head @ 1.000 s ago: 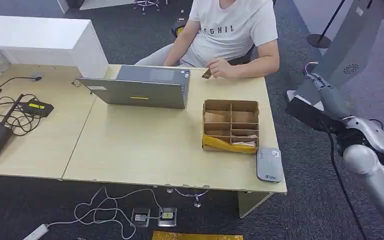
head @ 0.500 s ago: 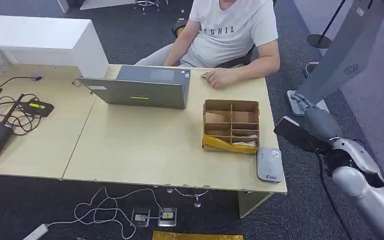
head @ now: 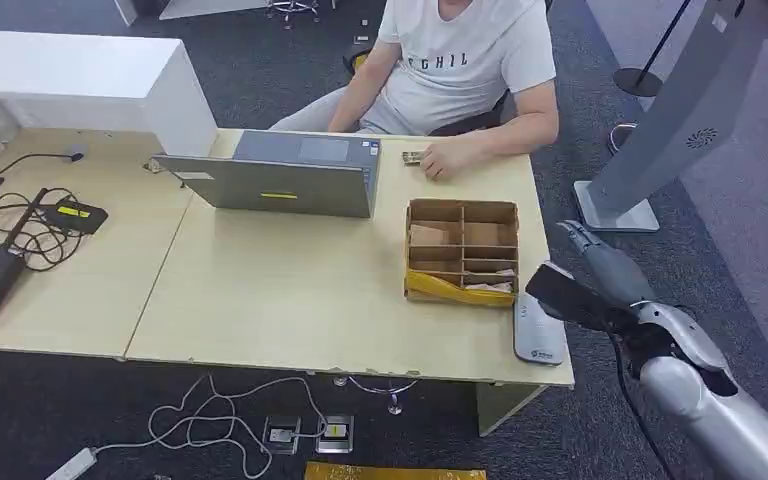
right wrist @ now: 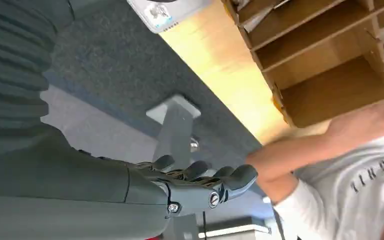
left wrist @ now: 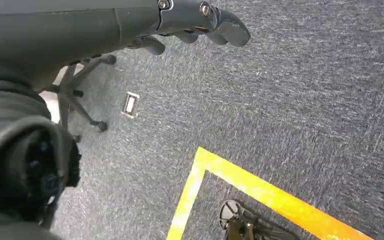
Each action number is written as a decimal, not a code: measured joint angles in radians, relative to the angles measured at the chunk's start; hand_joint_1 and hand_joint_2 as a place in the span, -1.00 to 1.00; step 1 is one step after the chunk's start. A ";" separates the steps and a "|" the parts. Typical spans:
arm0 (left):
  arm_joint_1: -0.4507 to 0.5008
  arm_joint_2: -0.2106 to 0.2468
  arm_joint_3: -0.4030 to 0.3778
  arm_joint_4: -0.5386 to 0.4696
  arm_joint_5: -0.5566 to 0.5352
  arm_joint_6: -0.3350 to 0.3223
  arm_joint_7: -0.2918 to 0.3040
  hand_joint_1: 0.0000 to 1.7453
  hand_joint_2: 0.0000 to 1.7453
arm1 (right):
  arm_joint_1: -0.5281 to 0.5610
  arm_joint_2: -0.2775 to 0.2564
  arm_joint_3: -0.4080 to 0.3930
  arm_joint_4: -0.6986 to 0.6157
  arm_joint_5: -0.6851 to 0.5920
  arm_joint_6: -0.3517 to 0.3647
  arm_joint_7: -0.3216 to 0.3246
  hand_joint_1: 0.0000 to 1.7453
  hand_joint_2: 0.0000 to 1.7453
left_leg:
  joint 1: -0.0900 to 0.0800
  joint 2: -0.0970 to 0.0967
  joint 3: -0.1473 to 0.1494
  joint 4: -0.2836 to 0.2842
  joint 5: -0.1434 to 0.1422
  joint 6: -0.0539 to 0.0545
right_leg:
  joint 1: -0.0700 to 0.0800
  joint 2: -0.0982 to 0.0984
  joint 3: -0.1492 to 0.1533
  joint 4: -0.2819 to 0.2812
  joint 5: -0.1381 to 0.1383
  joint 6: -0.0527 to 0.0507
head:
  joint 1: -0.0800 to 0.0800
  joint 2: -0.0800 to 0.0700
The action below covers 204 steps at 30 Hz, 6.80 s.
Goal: Pass the card to the sensor for recognition and then transmit it.
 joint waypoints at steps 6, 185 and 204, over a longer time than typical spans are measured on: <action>-0.001 -0.006 0.000 0.000 -0.006 0.008 0.005 -1.00 -1.00 | 0.001 0.045 0.023 0.015 0.120 -0.096 -0.053 -1.00 1.00 | 0.000 0.000 0.000 0.000 0.000 0.000 | 0.000 0.000 0.000 0.000 0.000 0.000 | 0.000 0.000; -0.004 0.006 0.000 0.000 -0.027 -0.032 -0.013 -1.00 -1.00 | -0.214 0.422 0.071 0.793 0.222 -0.357 -0.312 -1.00 1.00 | 0.001 0.001 0.001 0.000 0.001 -0.001 | 0.001 0.001 0.000 0.000 0.000 0.000 | 0.000 0.000; -0.004 0.006 0.000 0.000 -0.027 -0.034 -0.013 -1.00 -1.00 | -0.258 0.415 0.073 0.803 0.210 -0.366 -0.310 -1.00 1.00 | 0.001 0.001 0.001 0.000 0.001 -0.001 | 0.001 0.001 0.000 0.000 0.000 0.000 | 0.000 0.000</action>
